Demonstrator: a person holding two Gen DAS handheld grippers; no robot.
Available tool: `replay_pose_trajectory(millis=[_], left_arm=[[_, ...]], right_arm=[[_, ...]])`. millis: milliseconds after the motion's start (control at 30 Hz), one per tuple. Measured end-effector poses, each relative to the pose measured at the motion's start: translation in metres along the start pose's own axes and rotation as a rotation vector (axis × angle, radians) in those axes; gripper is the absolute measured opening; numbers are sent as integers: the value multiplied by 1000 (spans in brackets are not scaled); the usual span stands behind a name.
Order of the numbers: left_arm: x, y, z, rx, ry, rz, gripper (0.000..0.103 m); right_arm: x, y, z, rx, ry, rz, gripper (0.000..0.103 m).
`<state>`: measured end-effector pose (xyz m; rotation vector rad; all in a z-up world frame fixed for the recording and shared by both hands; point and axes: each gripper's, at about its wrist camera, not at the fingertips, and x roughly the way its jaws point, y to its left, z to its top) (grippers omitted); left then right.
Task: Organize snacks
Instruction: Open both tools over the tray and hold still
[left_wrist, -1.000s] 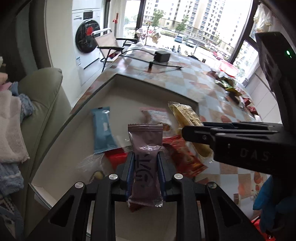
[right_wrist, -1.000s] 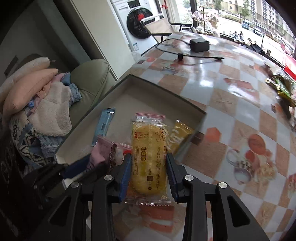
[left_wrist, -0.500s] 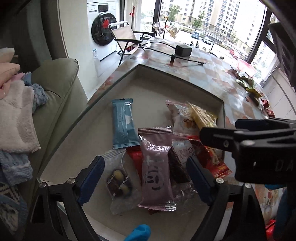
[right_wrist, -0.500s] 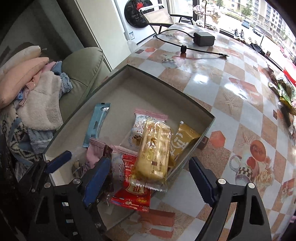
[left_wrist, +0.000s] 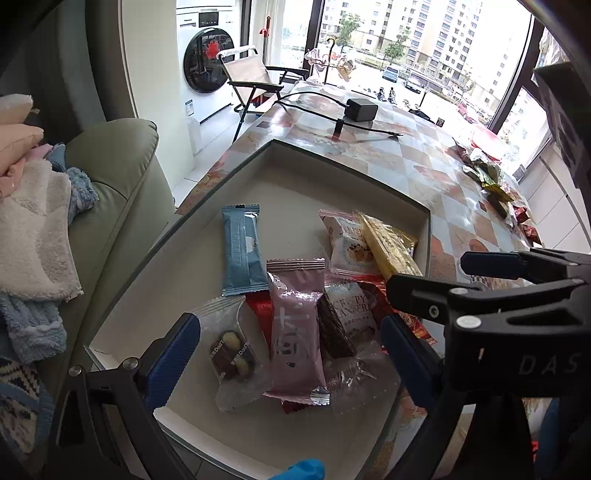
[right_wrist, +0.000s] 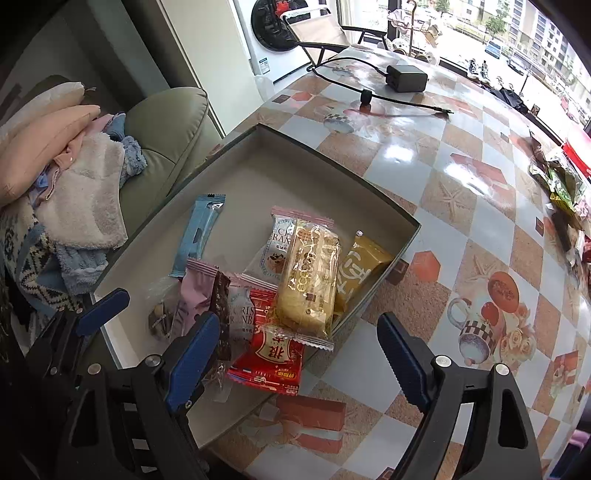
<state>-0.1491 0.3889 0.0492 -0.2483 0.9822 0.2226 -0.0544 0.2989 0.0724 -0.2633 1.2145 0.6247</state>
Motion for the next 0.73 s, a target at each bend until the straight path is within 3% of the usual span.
replay_pose_trajectory(millis=[467, 733], left_arm=[[4, 4, -3, -30, 14, 52, 99], [9, 11, -7, -51, 36, 2, 99]], right_arm=[[-3, 1, -5, 2, 1, 2, 88], [-5, 3, -7, 3, -6, 13, 88]])
